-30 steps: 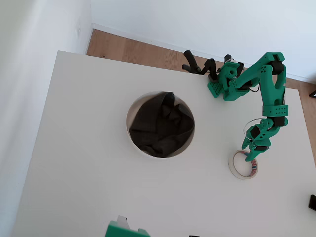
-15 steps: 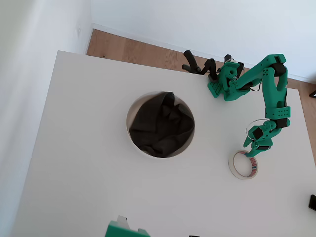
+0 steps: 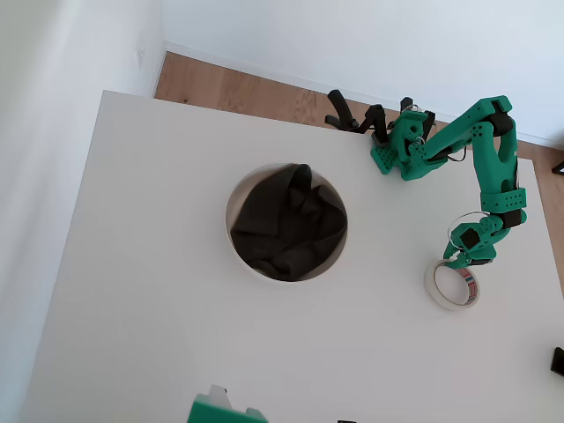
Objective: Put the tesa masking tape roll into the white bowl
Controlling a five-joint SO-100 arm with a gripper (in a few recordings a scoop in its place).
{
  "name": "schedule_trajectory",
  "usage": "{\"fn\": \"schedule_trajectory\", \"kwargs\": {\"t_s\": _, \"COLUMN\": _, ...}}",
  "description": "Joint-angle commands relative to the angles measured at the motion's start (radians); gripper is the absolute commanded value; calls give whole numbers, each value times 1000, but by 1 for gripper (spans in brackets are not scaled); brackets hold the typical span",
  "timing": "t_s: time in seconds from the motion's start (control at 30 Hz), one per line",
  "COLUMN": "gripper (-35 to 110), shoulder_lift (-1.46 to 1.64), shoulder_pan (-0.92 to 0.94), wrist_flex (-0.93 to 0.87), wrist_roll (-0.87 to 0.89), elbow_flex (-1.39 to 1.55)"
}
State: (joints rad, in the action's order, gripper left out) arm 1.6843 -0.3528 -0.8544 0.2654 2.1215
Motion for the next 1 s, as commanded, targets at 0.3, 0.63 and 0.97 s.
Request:
{"fn": "schedule_trajectory", "kwargs": {"t_s": 0.3, "gripper": -8, "shoulder_lift": 440, "shoulder_pan": 212, "wrist_flex": -377, "wrist_roll": -83, "elbow_flex": -313}}
{"fn": "schedule_trajectory", "kwargs": {"t_s": 0.63, "gripper": -8, "shoulder_lift": 641, "shoulder_pan": 635, "wrist_flex": -629, "wrist_roll": -221, "elbow_flex": -575}}
{"fn": "schedule_trajectory", "kwargs": {"t_s": 0.97, "gripper": -8, "shoulder_lift": 299, "shoulder_pan": 1220, "wrist_flex": -347, "wrist_roll": -322, "elbow_flex": -572}}
